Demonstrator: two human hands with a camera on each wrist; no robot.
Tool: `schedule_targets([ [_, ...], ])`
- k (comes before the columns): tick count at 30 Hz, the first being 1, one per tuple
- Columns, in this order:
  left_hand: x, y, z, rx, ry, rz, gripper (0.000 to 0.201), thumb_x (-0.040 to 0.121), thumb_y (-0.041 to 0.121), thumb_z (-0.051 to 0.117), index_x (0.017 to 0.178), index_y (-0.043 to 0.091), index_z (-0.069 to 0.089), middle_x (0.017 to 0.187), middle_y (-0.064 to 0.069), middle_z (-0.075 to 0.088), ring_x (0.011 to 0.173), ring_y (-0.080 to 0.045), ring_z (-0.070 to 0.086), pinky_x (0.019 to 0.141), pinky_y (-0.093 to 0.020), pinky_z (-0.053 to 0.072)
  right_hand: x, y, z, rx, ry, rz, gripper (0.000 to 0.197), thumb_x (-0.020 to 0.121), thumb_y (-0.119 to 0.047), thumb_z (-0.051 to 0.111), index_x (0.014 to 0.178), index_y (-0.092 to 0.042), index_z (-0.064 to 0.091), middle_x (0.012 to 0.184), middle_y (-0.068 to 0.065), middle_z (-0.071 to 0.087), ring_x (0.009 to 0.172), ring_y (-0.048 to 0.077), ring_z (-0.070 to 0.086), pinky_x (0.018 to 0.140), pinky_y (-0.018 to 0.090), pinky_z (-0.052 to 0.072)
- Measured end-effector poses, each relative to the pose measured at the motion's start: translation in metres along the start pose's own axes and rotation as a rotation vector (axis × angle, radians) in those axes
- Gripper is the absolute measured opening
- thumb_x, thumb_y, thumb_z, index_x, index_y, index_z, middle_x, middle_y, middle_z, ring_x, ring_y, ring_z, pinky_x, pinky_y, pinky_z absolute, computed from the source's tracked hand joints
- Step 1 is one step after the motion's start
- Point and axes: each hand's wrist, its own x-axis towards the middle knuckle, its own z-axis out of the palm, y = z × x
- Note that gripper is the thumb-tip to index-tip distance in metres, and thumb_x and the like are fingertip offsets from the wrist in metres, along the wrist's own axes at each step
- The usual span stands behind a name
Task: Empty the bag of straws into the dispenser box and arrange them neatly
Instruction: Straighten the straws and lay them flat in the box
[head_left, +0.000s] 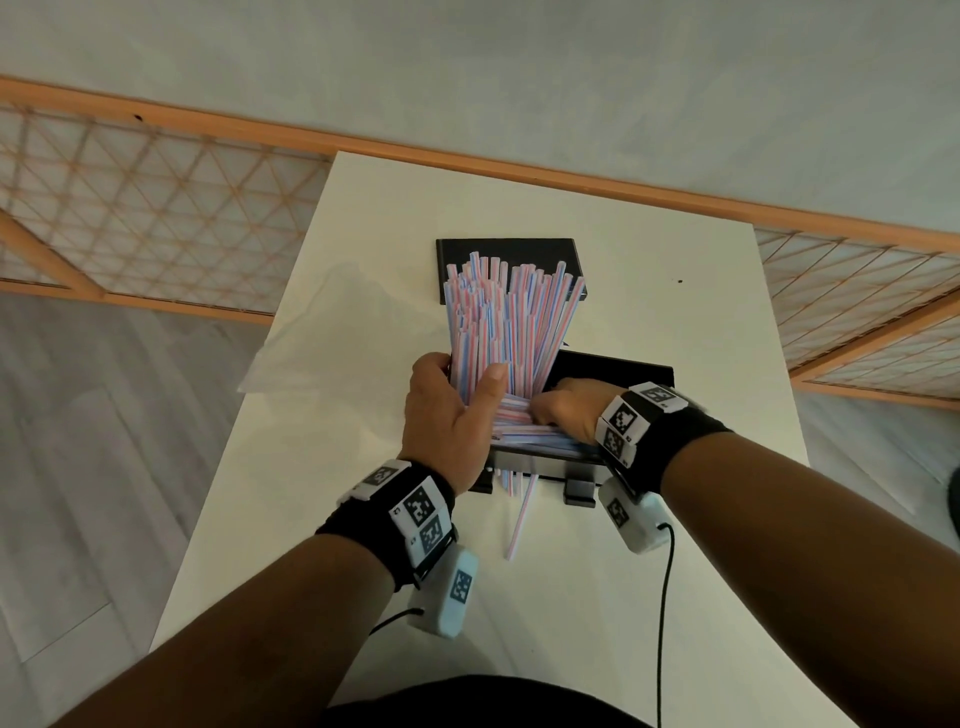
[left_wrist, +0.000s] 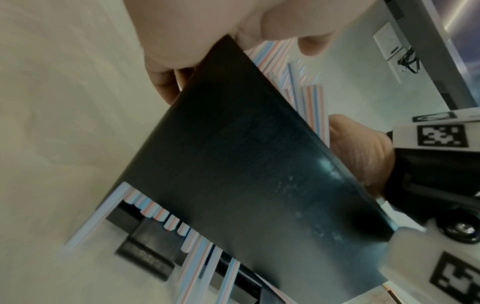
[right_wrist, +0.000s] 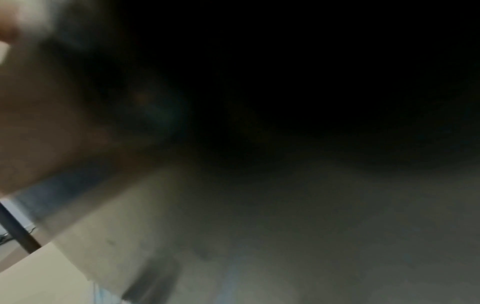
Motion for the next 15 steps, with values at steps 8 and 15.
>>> schedule_targets([
  [8, 0.004, 0.002, 0.004, 0.046, -0.007, -0.024, 0.084, 0.067, 0.085, 0.053, 0.116, 0.018, 0.040, 0.119, -0.004, 0.058, 0.111, -0.025, 0.062, 0.095, -0.049, 0.054, 0.001, 0.010, -0.007, -0.037, 0.058, -0.043, 0.043, 0.055, -0.061, 0.045, 0.061, -0.020, 0.057, 0.075, 0.005, 0.063, 0.074, 0.025, 0.060, 0.063, 0.034, 0.040],
  [15, 0.002, -0.002, 0.001, 0.049, -0.016, -0.038, 0.087, 0.067, 0.084, 0.054, 0.117, 0.014, 0.043, 0.117, -0.006, 0.058, 0.109, -0.025, 0.062, 0.093, -0.049, 0.055, -0.010, 0.007, -0.011, -0.062, 0.138, -0.167, 0.038, 0.093, -0.038, 0.039, 0.069, -0.011, 0.051, 0.084, 0.009, 0.059, 0.083, 0.025, 0.054, 0.070, 0.032, 0.040],
])
